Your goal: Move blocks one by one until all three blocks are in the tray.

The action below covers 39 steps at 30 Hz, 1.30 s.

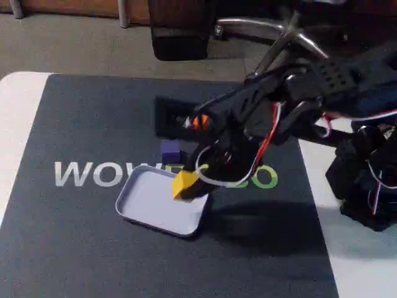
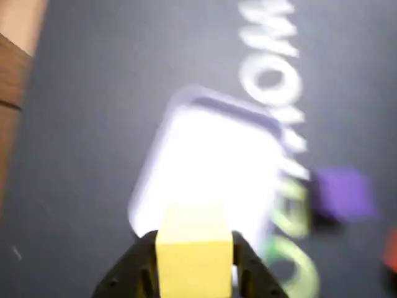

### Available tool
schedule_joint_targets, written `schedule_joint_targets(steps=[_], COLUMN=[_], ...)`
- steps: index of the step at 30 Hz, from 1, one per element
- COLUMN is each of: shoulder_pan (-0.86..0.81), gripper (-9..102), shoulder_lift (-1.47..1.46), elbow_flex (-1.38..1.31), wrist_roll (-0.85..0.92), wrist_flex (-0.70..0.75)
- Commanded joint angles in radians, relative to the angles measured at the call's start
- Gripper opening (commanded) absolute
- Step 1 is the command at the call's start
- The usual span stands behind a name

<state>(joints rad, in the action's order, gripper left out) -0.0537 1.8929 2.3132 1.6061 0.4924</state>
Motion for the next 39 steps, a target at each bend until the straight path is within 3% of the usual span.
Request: schedule_joint_targets(steps=[1,11,17,26,39], shoulder_pan=[0.006,-0.060,-0.103,-0.118,-0.250], gripper=[-7,-4,14,20,19], shoulder_lift=[-0.078,-0.227,-0.227,-0.164,0.192], elbow_flex=[-0.089,-0.153,-0.141,-0.129,-0.123], wrist_roll=[-0.017,0.000,0.057,0.129,0.245], wrist_flex=[-0.074,-0.152,-0.150,-0.137,0.272])
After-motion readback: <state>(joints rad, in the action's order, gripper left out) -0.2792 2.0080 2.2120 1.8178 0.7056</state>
